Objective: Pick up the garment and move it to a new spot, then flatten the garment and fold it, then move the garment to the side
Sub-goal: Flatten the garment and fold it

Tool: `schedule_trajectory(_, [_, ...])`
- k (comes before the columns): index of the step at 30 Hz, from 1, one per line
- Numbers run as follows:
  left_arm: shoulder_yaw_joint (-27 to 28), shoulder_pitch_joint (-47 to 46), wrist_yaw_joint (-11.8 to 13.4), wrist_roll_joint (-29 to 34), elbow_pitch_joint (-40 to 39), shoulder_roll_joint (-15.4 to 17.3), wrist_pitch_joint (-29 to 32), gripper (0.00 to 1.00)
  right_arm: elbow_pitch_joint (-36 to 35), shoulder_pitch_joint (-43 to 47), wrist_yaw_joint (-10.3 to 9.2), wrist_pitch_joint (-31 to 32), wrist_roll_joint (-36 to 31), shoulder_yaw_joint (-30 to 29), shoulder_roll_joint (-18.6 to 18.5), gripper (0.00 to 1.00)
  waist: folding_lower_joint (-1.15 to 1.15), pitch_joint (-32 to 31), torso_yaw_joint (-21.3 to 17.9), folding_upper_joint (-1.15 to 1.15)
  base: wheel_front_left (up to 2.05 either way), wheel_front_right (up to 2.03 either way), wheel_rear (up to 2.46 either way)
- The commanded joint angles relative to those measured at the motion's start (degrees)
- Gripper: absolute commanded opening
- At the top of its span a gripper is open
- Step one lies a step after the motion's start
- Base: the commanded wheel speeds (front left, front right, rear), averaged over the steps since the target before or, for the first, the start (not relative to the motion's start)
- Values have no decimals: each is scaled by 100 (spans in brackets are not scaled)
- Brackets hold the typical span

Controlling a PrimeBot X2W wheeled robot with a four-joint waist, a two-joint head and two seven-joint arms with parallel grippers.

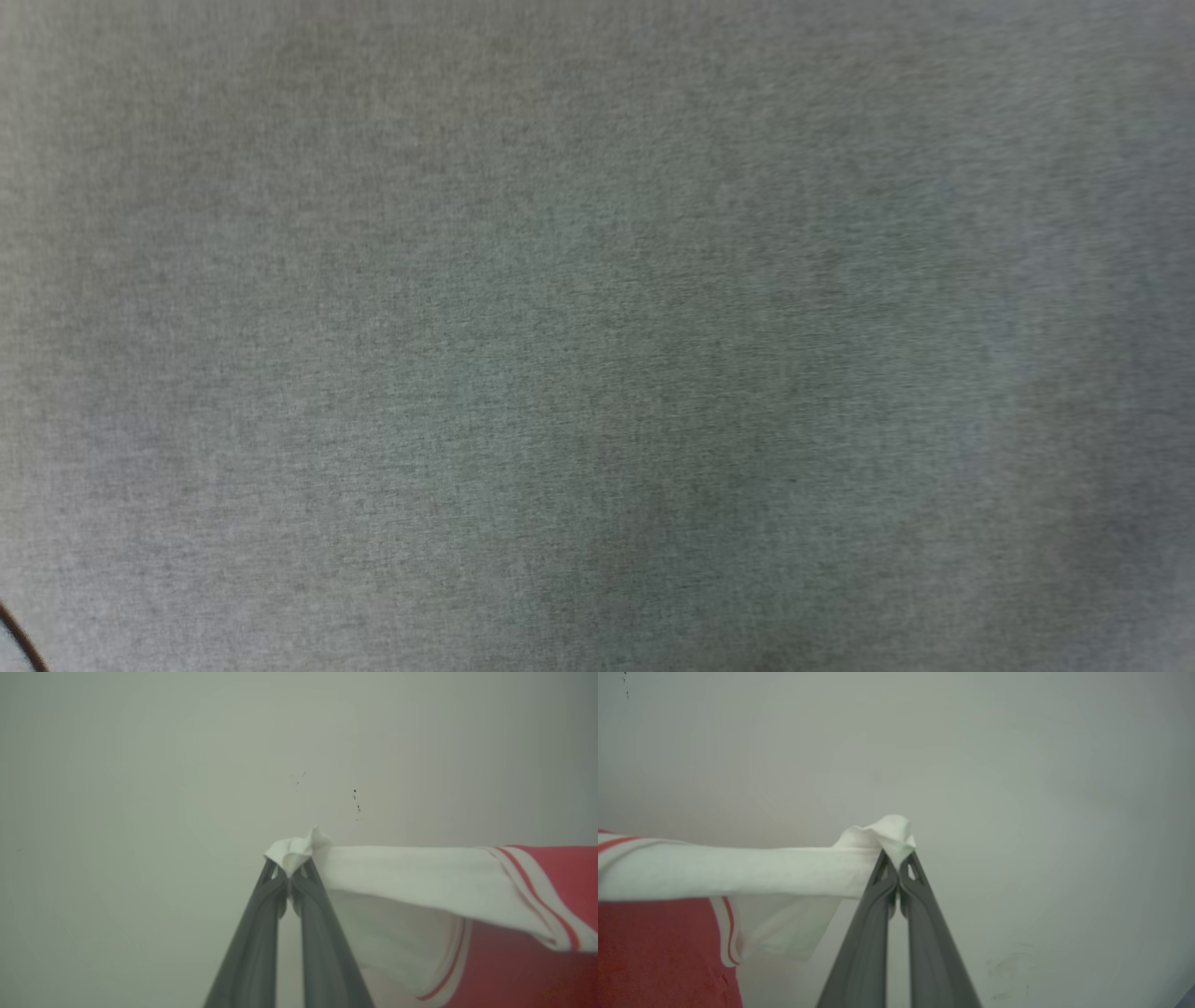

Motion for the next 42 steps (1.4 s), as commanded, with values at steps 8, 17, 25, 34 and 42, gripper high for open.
schedule_trajectory(8, [-431,-73,-125,79,1307,-396,-767,0,1348,-162,-4,-768,-622,-216,344,0,-2,385,330,0,0,0,0])
schedule_trajectory(17, [-795,1467,-173,-117,1999,-784,-1358,0,2271,1071,-4,-1043,-498,-94,401,0,-2,100,467,0,0,0,0])
schedule_trajectory(25, [-1019,3355,-143,-232,2188,-823,-1617,0,2611,2421,-4,-887,-56,305,259,0,-2,-585,443,0,0,0,0])
schedule_trajectory(34, [-1094,5464,11,-419,1715,-429,-1433,0,2376,3889,-7,-241,740,721,-143,0,-2,-1559,373,0,0,0,0])
schedule_trajectory(42, [-1093,7429,198,-798,805,-19,-877,0,1591,5391,-9,307,1474,641,-424,0,-2,-2293,321,0,0,0,0])
